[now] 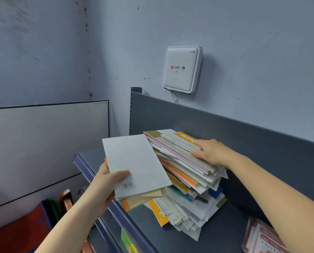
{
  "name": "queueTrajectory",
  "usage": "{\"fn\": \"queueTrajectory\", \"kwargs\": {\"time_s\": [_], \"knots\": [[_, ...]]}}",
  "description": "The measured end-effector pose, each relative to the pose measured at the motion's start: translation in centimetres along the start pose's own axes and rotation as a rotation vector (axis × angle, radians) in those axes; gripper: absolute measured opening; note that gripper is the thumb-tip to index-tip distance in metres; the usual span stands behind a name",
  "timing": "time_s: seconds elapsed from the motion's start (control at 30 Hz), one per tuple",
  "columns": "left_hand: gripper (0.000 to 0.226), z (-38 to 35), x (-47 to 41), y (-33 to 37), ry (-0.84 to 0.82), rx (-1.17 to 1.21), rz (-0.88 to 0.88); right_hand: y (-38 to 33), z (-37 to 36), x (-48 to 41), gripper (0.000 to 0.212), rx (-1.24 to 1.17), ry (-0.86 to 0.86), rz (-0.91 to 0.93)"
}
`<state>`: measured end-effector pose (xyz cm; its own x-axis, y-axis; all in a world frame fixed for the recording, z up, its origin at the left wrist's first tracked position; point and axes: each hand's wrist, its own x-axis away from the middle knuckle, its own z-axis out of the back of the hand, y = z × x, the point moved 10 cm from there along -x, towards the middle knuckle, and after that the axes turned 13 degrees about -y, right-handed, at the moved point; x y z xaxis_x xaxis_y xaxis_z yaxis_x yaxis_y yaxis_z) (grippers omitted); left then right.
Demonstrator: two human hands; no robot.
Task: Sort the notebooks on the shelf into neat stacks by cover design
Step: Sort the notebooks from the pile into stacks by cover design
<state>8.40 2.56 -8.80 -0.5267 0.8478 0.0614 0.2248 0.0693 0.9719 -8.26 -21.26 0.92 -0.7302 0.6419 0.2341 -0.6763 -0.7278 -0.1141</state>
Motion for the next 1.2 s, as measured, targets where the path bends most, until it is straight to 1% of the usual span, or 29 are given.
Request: {"fn": "queueTrajectory", "kwargs": {"time_s": [0.07, 0.1, 0.13, 0.3, 0.43, 0.5, 0.63, 0.73, 0.87, 1.0, 1.03, 1.07, 1.17, 1.2], "knots": [[0.047, -0.3, 0.5, -0.3, -0.001, -0.016, 0.009, -0.6, 0.8, 0.1, 0.021, 0.160, 0.098, -0.027], [0.047, -0.3, 0.7, -0.4, 0.004, -0.016, 0.009, -0.9, 1.1, 0.4, 0.015, 0.212, 0.152, -0.045], [0.047, -0.4, 1.0, -0.5, 0.008, -0.010, 0.010, -0.8, 1.4, 0.6, 0.014, 0.216, 0.201, -0.048], [0.049, -1.3, 2.4, -0.3, -0.010, -0.029, -0.020, -0.1, 3.6, 3.9, 0.013, 0.003, 0.406, 0.064], [0.051, -3.4, 3.6, 1.3, -0.054, -0.012, -0.100, 0.0, 6.4, 10.0, 0.016, -0.146, 0.680, 0.145], [0.053, -5.1, 4.0, 2.3, -0.110, -0.014, -0.138, 1.0, 6.4, 12.9, 0.017, -0.221, 0.782, 0.154], [0.051, -9.9, 4.1, 2.0, -0.254, -0.025, -0.150, 4.2, 3.8, 17.5, 0.011, -0.332, 0.816, 0.087], [0.050, -14.4, 4.5, -0.6, -0.349, -0.044, -0.094, 7.6, 1.2, 20.9, 0.020, -0.364, 0.792, -0.015], [0.057, -19.9, 6.1, -3.7, -0.429, -0.103, -0.028, 12.7, -2.0, 26.4, 0.025, -0.443, 0.792, -0.171], [0.067, -24.7, 8.1, -5.7, -0.490, -0.136, 0.022, 17.3, -4.8, 32.6, 0.025, -0.588, 0.834, -0.298], [0.066, -25.9, 8.8, -6.3, -0.501, -0.132, 0.042, 18.3, -5.6, 34.1, 0.025, -0.612, 0.835, -0.324], [0.061, -27.2, 9.7, -7.1, -0.513, -0.123, 0.062, 19.2, -6.4, 35.7, 0.024, -0.634, 0.835, -0.349], [0.033, -31.6, 13.1, -10.0, -0.557, -0.062, 0.140, 21.8, -9.5, 41.0, 0.019, -0.699, 0.831, -0.414], [0.027, -33.2, 14.5, -11.0, -0.566, -0.037, 0.169, 22.5, -10.5, 43.1, 0.019, -0.719, 0.831, -0.430]]}}
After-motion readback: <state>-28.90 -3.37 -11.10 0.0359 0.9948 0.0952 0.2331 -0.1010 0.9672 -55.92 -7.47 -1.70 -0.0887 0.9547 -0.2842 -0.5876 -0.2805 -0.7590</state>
